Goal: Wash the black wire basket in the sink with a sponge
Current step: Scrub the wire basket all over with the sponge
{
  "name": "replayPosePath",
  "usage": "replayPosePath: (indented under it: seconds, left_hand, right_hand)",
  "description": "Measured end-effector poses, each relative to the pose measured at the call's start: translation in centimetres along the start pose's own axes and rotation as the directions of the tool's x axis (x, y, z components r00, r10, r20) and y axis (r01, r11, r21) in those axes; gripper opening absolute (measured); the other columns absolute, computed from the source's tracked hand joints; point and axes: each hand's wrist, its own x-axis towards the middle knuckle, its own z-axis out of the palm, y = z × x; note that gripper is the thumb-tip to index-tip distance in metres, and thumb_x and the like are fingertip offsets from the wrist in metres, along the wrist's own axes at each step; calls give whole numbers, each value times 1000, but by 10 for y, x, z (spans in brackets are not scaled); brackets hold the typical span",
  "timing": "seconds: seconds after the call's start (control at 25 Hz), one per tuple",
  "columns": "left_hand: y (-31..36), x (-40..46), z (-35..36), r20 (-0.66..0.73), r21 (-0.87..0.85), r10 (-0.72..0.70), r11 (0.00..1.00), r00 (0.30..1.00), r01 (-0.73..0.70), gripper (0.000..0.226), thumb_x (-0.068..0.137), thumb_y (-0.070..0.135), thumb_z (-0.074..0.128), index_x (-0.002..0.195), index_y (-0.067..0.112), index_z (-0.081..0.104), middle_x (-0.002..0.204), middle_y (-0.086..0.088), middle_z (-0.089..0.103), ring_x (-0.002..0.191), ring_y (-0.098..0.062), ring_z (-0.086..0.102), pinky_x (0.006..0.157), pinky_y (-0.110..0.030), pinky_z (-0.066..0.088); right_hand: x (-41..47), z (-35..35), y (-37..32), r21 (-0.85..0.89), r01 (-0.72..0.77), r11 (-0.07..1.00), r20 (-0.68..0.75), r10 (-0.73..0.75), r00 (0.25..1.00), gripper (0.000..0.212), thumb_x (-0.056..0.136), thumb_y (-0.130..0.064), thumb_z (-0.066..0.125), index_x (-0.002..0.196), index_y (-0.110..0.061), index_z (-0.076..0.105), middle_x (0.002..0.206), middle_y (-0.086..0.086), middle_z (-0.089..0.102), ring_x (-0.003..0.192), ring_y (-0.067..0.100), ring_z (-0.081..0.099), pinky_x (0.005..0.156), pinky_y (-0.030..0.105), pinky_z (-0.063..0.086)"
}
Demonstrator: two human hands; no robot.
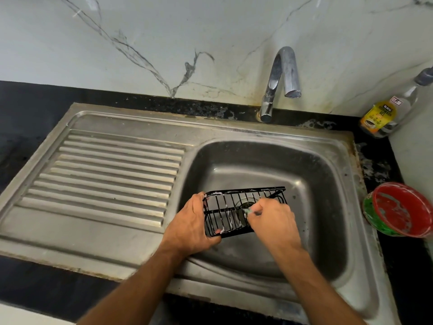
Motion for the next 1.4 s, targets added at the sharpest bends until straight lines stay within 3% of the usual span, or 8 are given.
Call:
replayPosePath:
  seconds: [0.12,0.28,0.44,0.64,0.8,1.0,1.16,1.4]
  left_hand:
    - [0,0,-1,20,15,16,1000,1000,-16,106,65,60,72,147,8,30,134,-2,48,128,-17,50,108,-21,37]
    - [2,0,-2,4,0,14,1000,1000,-14,102,66,53,80,144,7,33,131,-3,50,126,-18,51,105,-18,36]
    - [2,1,-2,20,23,16,1000,1000,-17,104,68,52,80,146,6,29,133,-4,47,129,-18,48,108,-16,29]
    - [1,2,-2,40,13,6,1000,999,-7,106,67,54,80,147,6,29,133,-2,46,127,-17,49,112,-26,40]
    - [3,0,-3,41,18,8,1000,999,-9,103,67,48,81,146,2,32,131,-5,49,124,-21,51,109,-30,44]
    - [-1,2,0,40,25,17,1000,999,-18,105,63,48,81,144,-1,36,128,-10,52,121,-26,54,109,-35,46]
    - [0,1,-1,41,10,1,1000,999,-2,104,62,46,83,143,0,36,128,-8,52,121,-24,53,110,-30,42]
    - [4,0,-4,42,5,4,1000,999,-4,106,65,45,85,145,1,33,128,-7,52,121,-22,52,110,-29,42]
  right_hand:
    - [7,3,-6,187,-10,982,-87,26,996,13,95,-26,63,86,-26,72,81,-18,69,68,-4,60,58,11,44]
    - [13,5,0,205,91,975,-54,-82,995,10,92,-24,67,87,-28,74,92,-17,74,75,-1,65,73,15,51]
    - [-2,-7,13,171,94,981,56,-105,993,13,88,-20,69,84,-29,78,77,-21,71,73,-10,64,67,-4,40]
    - [7,-3,9,357,-120,926,93,93,991,10,80,-29,82,87,-30,74,81,-15,72,78,4,70,81,26,58]
    - [4,0,10,334,-178,926,159,131,979,25,84,-10,75,102,-27,74,97,-8,72,83,6,69,65,10,50]
    - [11,-11,34,817,-269,510,90,348,933,20,83,0,74,93,-16,77,89,4,77,82,17,75,78,29,61]
    - [11,-5,24,447,-94,890,-130,168,977,14,87,-23,73,99,-29,77,92,-15,75,81,-4,66,75,4,45]
    - [-2,-3,17,292,-143,946,64,130,989,26,91,-21,67,115,-27,72,97,-12,73,83,1,63,95,25,52]
